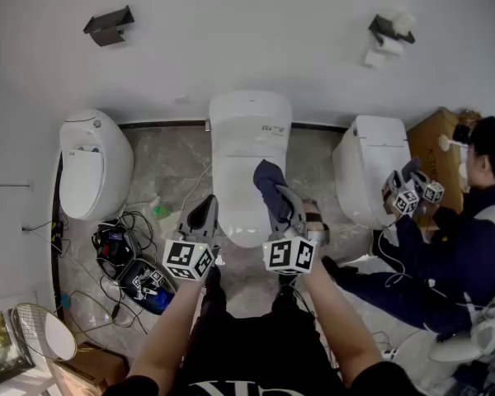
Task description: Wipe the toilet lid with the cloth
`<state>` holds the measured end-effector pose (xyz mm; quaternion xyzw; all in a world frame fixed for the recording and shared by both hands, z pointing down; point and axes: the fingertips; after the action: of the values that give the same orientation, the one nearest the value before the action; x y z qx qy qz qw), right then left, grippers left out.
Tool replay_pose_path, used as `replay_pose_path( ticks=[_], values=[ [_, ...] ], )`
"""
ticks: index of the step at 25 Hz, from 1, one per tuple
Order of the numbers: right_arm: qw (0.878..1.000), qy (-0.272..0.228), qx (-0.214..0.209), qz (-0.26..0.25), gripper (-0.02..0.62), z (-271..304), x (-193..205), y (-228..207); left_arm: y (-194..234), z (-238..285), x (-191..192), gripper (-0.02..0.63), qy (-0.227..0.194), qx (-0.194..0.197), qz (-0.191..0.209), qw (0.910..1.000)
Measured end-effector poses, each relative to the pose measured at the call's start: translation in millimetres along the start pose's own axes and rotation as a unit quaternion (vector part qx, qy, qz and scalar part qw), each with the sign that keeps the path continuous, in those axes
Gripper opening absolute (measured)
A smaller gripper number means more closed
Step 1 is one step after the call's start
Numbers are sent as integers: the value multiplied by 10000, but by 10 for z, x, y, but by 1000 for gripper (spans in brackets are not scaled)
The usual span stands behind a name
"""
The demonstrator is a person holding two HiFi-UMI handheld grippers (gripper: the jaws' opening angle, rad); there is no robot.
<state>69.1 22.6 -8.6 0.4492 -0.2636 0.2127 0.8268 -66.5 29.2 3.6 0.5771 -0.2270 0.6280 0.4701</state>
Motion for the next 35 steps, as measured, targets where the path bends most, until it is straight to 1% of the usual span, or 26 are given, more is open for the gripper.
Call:
replay_pose_path(
  ticks=[3,5,8,9,12,16,20,22,25,27,29,32,35],
  values=[
    [9991,-126,-1,399,94,-238,-96,-205,-295,45,-120,9,2,185,87,9998],
    [9991,-82,47,414,95,-268,-51,-278,-434,176,-210,9,-54,298,302,9991],
    [9998,35,204,-2,95,-153,171,-209,-523,468,-240,9,-160,346,829,9958],
    [9996,53,222,-140,95,-98,255,-140,-520,562,-201,9,-172,343,937,9949],
    [9990,92,177,-392,94,121,504,116,-400,799,-1,9,-194,281,917,9952],
    [9974,341,7,-633,92,574,963,532,-106,983,391,9,-260,114,869,9958],
    [9939,585,-6,-939,92,1034,1477,931,186,1132,991,9,-224,53,902,9957],
    [9929,598,-35,-1027,92,1258,1652,1122,266,1235,1293,9,-210,110,919,9955],
    [9935,581,-115,-969,92,1589,1865,1324,332,1410,1788,9,21,213,786,9967],
    [9937,571,-131,-951,92,1740,2019,1442,327,1464,2092,9,124,347,755,9965],
    [9920,629,-188,-1074,92,1879,2197,1578,311,1461,2354,9,255,495,725,9958],
    [9879,761,-310,-1313,92,2113,2426,1718,365,1411,2612,9,408,493,680,9956],
    [9849,858,-344,-1461,92,2333,2597,1750,457,1380,2770,9,538,454,709,9950]
  ],
)
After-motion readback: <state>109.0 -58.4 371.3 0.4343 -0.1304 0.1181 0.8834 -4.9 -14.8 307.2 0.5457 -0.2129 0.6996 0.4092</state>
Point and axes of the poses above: the fingertips, and each gripper's own axes: z forward along the fingers, y to its left, x out of its underside, and after that the axes turned 7 degrees about y, right-handed
